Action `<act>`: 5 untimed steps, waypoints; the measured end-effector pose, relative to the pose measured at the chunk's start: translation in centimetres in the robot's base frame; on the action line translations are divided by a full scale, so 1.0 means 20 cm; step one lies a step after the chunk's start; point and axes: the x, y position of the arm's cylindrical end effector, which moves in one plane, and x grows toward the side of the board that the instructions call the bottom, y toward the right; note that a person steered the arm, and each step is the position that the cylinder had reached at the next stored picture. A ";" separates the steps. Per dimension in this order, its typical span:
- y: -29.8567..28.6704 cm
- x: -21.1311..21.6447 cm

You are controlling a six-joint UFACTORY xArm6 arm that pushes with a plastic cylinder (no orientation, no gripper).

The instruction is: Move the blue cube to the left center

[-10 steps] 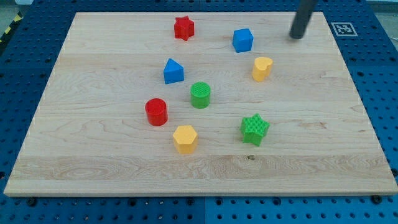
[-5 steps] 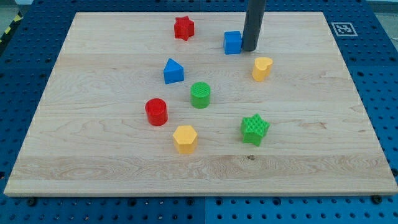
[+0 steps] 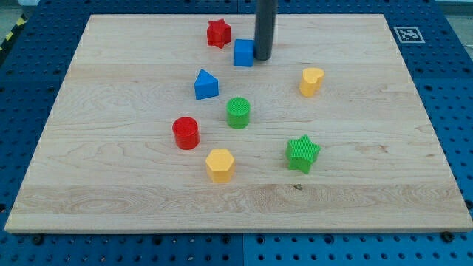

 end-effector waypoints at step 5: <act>-0.17 0.10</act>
